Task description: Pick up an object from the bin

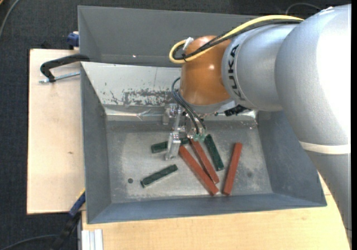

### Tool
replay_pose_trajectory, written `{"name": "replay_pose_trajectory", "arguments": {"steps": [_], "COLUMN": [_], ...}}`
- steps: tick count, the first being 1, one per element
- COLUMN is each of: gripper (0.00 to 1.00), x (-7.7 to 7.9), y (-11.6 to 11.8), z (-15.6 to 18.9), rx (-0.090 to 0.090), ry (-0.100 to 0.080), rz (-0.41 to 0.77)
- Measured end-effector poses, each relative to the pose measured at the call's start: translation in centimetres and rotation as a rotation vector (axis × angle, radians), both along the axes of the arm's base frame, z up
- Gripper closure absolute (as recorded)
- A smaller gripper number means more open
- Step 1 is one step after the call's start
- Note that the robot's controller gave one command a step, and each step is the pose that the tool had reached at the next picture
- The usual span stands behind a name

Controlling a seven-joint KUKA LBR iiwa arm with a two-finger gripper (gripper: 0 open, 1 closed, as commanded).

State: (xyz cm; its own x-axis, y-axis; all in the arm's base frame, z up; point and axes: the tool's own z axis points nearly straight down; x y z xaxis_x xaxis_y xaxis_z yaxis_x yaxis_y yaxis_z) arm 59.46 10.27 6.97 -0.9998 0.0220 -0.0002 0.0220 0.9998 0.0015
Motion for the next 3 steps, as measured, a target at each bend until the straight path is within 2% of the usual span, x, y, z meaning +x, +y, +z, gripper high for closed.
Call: {"name": "replay_pose_trajectory", "arguments": {"steps": [1, 2, 3], "gripper": [0.0, 1.0, 1.0], "x": [0.1, 0.1, 0.4], "y": [0.1, 0.1, 0.2], "z": [0.1, 0.1, 7.8], "rx": [0.001, 0.001, 0.002], "ry": [-0.003, -0.003, -0.013], "rz": [0.0, 0.0, 0.0]}}
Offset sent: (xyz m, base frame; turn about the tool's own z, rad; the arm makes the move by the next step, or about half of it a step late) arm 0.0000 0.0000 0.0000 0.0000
